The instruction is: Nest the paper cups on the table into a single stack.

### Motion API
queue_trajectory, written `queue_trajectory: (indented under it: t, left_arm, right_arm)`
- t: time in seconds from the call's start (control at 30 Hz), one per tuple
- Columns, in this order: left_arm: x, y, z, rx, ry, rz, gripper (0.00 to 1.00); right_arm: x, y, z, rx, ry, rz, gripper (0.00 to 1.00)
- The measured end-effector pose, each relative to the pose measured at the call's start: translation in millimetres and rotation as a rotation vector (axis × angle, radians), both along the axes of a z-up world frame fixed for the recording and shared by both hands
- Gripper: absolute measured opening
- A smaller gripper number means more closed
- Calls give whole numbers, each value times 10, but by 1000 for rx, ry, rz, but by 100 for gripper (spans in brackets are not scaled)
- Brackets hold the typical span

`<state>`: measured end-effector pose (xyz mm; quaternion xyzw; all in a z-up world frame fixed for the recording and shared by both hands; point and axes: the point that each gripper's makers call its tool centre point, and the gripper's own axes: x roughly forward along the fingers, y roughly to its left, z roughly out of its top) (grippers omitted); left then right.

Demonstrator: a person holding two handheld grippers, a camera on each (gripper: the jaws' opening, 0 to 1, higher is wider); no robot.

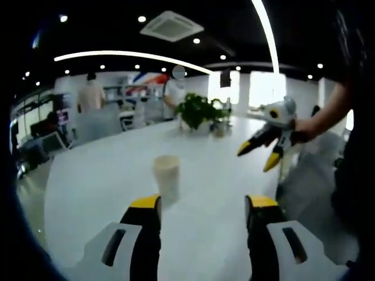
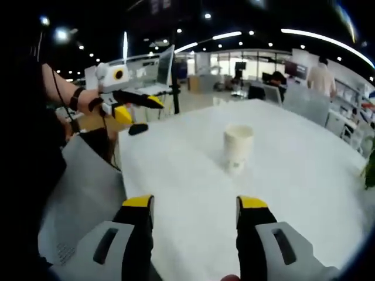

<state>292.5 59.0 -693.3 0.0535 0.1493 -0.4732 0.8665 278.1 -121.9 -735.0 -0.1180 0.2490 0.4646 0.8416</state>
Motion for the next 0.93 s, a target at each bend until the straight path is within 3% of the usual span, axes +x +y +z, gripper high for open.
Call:
queue_trajectory:
  t: [0.27,0.53,0.7,0.83,0.93]
  left_arm:
    - [-25,36,0,-7,7,7,65]
    - [-20,74,-30,-23,33,49,82]
    - [-44,77,-15,-48,43,68,99]
    - [-85,118,-60,-32,46,68,99]
    - [-117,153,-46,-45,47,71,99]
  right_arm:
    - [-17,-78,64,6,-12,-39,61]
    - [-84,-255,41,-10,6,-71,74]
    - [-88,-359,39,2,26,-110,86]
    - [-91,-397,24,15,46,-143,100]
    - [-101,-408,46,15,38,-140,100]
